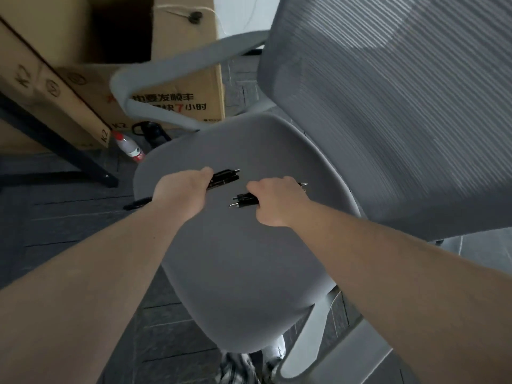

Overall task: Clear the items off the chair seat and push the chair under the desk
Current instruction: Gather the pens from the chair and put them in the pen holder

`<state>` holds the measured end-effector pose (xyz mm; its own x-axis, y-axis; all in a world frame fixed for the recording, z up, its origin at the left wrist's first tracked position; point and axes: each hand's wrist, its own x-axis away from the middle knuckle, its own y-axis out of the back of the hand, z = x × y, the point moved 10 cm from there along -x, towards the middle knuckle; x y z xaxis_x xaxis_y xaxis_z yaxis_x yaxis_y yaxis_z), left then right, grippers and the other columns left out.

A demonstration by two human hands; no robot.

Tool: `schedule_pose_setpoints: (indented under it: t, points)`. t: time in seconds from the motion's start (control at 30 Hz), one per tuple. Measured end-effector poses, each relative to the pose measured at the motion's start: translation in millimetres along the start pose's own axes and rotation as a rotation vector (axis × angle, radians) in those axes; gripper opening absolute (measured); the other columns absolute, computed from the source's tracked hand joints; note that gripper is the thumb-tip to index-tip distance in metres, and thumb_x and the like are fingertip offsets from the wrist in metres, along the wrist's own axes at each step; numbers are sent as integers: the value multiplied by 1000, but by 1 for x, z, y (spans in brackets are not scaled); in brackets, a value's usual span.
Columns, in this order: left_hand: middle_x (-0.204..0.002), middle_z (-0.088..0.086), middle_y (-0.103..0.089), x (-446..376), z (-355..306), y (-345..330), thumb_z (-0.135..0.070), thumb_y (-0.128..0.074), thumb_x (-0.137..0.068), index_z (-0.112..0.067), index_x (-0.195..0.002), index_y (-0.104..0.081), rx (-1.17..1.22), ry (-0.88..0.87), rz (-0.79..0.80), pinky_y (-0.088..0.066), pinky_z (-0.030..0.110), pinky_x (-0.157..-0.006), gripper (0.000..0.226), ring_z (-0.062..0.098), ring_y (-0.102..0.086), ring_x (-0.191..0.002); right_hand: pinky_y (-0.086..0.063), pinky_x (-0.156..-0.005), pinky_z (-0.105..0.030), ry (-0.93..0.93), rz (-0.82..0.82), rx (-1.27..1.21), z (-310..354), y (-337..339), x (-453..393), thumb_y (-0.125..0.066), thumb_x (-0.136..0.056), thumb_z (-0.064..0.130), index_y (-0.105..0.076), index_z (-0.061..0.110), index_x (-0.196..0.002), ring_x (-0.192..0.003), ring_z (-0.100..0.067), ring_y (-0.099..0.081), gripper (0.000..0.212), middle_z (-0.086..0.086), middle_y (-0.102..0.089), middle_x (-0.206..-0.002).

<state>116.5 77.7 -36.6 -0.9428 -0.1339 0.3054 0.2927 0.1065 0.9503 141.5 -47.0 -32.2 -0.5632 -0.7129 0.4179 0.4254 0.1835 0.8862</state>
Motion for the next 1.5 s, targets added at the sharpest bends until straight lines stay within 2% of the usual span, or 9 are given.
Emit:
schedule_pose_setpoints:
  t: [0.07,0.2,0.4,0.53,0.83,1.0,1.1,1.2,1.5]
  points:
    - [-61,-2,-39,18,20,26,-19,-47,-94,-16,-86,-34,-23,53,-51,-28,29,-45,15,27,-46,-58,-34,-74,-38,41,-18,12,24,22,-3,-48,-81,17,-38,21,-90,-91,-31,-59,14,-6,-61,-97]
    - [-70,2,-48,69,71,84,-28,-47,-94,-11,-89,-47,87,218,-175,-40,34,-58,17,32,-60,-74,-40,-67,-35,114,-73,-22,87,72,-7,-45,-88,25,-36,19,-87,-78,-29,-54,11,0,-50,-84]
    - [-61,-3,-44,189,193,160,-37,-46,-96,-16,-78,-42,231,519,-364,-37,33,-54,28,27,-55,-65,-46,-65,-37,286,-135,-79,229,142,-19,-46,-93,21,-36,23,-68,-76,-27,-53,27,5,-43,-69]
    - [-60,-3,-44,293,278,184,-41,-45,-96,-13,-78,-44,337,698,-482,-38,33,-58,33,25,-50,-63,-47,-69,-37,424,-150,-98,348,171,-17,-46,-94,23,-50,15,-82,-78,-27,-53,14,-2,-54,-81]
    - [-59,-2,-45,492,425,175,-43,-44,-96,-12,-76,-47,489,997,-695,-37,34,-64,37,29,-50,-69,-39,-63,-34,577,-108,-178,603,151,-7,-45,-94,23,-38,21,-66,-72,-26,-51,29,6,-44,-66]
    - [-58,-3,-43,567,491,182,-44,-43,-96,-17,-68,-41,562,1079,-820,-29,31,-51,39,15,-43,-55,-35,-64,-32,624,-87,-302,722,148,1,-43,-95,24,-33,23,-62,-71,-26,-49,35,5,-43,-63]
    - [-56,-4,-38,589,520,186,-43,-43,-96,-22,-61,-33,639,1101,-910,-26,28,-48,42,13,-38,-51,-36,-62,-31,641,-86,-427,768,156,0,-43,-96,25,-38,19,-67,-68,-22,-47,31,4,-43,-64]
    - [-55,-3,-35,598,542,187,-44,-44,-96,-22,-60,-31,750,1116,-1013,-26,30,-49,43,16,-36,-50,-28,-50,-27,672,-98,-510,799,162,-6,-44,-97,25,-33,21,-63,-56,-12,-39,37,4,-40,-62]
    - [-64,-3,-42,587,600,166,-43,-47,-95,-21,-67,-41,1070,1166,-1298,-34,29,-58,36,14,-40,-59,-29,-52,-27,693,38,-750,856,150,-55,-45,-97,27,-39,19,-65,-56,-13,-38,34,3,-42,-61]
